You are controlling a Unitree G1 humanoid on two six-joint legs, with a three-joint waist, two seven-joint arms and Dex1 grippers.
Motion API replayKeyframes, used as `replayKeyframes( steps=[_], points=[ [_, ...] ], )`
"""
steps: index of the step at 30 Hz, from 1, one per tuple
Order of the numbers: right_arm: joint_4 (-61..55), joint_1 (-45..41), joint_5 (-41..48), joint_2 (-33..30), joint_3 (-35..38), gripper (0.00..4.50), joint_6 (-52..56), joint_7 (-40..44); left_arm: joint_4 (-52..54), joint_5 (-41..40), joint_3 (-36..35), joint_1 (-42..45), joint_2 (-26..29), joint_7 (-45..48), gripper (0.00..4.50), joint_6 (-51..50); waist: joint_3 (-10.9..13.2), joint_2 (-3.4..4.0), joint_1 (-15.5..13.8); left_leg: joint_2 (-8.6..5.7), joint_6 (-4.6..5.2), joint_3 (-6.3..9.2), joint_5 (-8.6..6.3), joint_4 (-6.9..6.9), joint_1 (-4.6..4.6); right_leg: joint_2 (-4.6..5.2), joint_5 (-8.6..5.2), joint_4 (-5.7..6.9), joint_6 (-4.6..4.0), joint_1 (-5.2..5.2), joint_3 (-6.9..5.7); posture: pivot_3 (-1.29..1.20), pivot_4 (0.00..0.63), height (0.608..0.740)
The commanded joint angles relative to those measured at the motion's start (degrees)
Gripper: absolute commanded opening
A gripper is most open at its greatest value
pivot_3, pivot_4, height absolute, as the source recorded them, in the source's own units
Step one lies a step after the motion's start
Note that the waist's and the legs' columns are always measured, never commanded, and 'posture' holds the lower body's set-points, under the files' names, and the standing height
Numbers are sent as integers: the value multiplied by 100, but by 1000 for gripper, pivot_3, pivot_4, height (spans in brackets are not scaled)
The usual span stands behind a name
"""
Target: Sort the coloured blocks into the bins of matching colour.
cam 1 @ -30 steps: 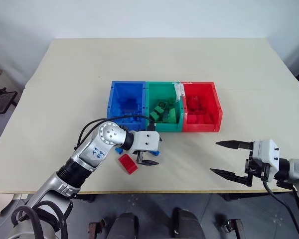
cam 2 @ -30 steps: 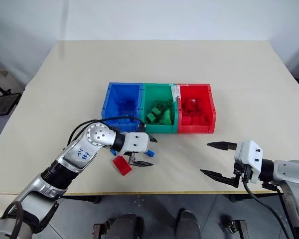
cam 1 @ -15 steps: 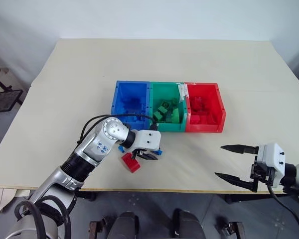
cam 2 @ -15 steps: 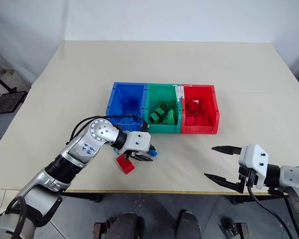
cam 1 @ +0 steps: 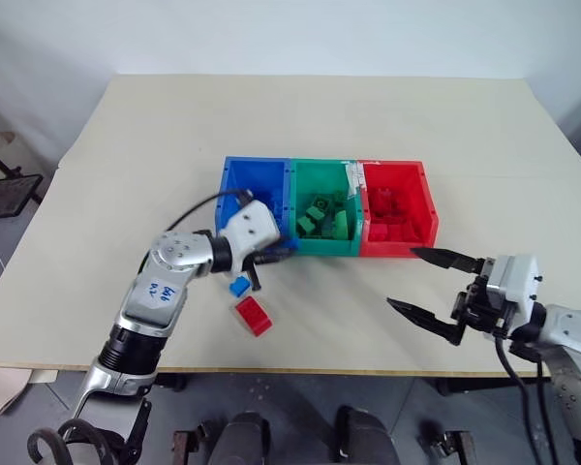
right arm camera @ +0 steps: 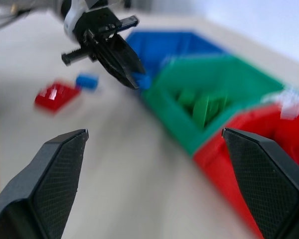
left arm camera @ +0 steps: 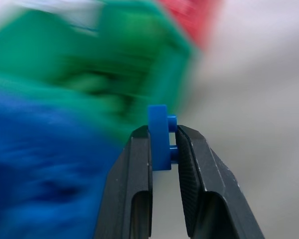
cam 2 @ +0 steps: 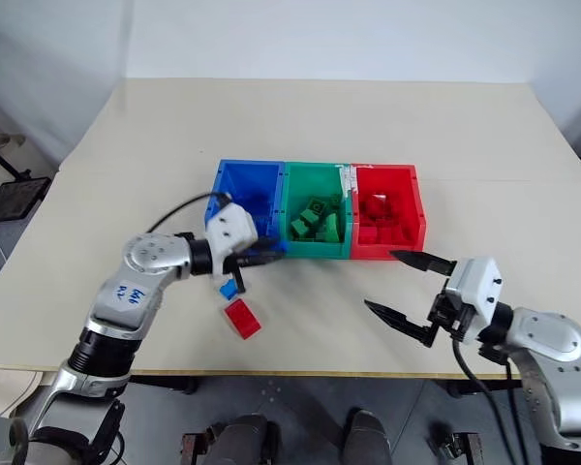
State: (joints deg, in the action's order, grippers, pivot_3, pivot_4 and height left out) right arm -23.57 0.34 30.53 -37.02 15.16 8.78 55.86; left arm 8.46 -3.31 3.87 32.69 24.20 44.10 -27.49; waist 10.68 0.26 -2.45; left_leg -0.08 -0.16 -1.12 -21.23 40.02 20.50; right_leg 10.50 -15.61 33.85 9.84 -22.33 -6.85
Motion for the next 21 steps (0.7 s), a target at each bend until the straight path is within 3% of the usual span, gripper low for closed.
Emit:
replayKeyframes(
  steps=[1,7,8,16,19,21],
  points=[
    [85,-277,-174,197,-117,4500,-161,-362,1,-71,-544,206,-327,-948,368,56,0,-4,-18,0,0,0,0,2,0,0,1,-1,2,0,0,0,150,740],
    [399,-526,-337,203,-235,4500,-266,-405,-270,-116,-587,457,-482,-1406,368,-271,0,-3,-25,-2,0,-2,0,-3,2,0,1,-1,3,-3,-1,0,150,740],
    [439,-547,-358,173,-243,4500,-287,-384,-304,-126,-610,494,-485,-1473,1084,-304,0,-3,-19,-1,0,-2,0,-5,2,-1,1,0,3,-5,-1,0,150,740],
    [673,-605,-423,52,-286,4500,-406,-167,59,-613,-962,-98,174,-850,3532,57,0,-3,111,1,0,-3,0,-11,2,-1,1,1,3,-10,-2,0,150,740],
    [789,-699,-443,32,-347,4500,-446,-67,151,-1027,-1282,-706,641,-66,4383,728,0,-2,164,4,-2,-5,-1,-19,0,-2,1,0,3,-13,-1,0,150,740],
    [898,-803,-455,-1,-414,4500,-484,61,39,-1418,-1724,-1264,1027,655,4450,1232,0,-2,197,7,-3,-4,-1,-23,-1,-3,1,1,2,-16,-3,0,150,740]
  ],
)
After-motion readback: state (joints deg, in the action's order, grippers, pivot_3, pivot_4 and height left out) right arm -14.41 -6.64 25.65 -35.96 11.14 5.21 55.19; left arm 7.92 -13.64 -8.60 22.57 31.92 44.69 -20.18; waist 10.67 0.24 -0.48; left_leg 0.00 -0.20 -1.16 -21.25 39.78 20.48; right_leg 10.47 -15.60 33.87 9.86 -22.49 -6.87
